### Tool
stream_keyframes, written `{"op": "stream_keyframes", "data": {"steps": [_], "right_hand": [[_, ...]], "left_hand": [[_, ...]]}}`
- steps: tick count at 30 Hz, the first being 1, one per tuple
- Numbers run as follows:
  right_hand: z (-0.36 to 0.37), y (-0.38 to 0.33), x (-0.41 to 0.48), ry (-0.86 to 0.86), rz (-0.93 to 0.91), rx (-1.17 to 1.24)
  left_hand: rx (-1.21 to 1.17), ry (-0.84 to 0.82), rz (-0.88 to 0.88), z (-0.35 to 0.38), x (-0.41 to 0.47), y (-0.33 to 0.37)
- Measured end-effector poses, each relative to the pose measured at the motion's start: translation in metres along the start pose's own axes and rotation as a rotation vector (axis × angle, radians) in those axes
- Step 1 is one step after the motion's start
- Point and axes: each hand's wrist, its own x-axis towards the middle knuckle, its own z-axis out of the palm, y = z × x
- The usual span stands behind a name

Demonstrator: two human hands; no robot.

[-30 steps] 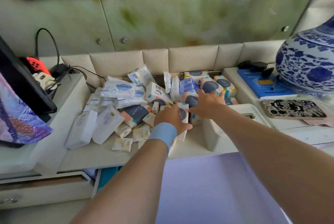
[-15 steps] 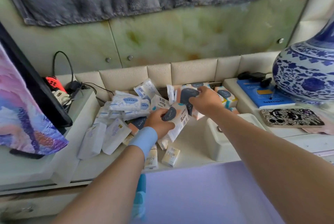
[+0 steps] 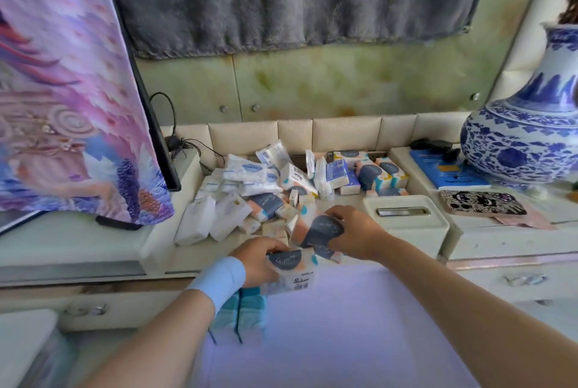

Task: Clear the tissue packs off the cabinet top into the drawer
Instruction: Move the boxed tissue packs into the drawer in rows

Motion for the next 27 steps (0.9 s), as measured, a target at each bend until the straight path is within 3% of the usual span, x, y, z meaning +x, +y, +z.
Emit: {"op": "stream_keyframes", "data": {"steps": [8, 12, 15, 23, 27], "right_hand": [[0.043, 0.033, -0.062, -0.228, 0.085, -0.107], [0.075, 0.06, -0.083, -0.512, 0.123, -0.328], [0.087, 0.072, -0.091, -0.625, 0.168, -0.322], [0.092, 0.077, -0.103, -0.801, 0.326, -0.235], [0.096, 0.077, -0.101, -0.77, 0.374, -0.21]], "left_hand": [[0.256, -0.183, -0.023, 0.052, -0.029, -0.011], [0.421, -0.342, -0.025, 0.084, -0.034, -0.013], [0.512, -0.411, -0.03, 0.096, -0.036, -0.014], [0.406, -0.372, -0.077, 0.096, -0.038, -0.02], [0.256, -0.318, -0.12, 0.099, -0.033, -0.022]]}}
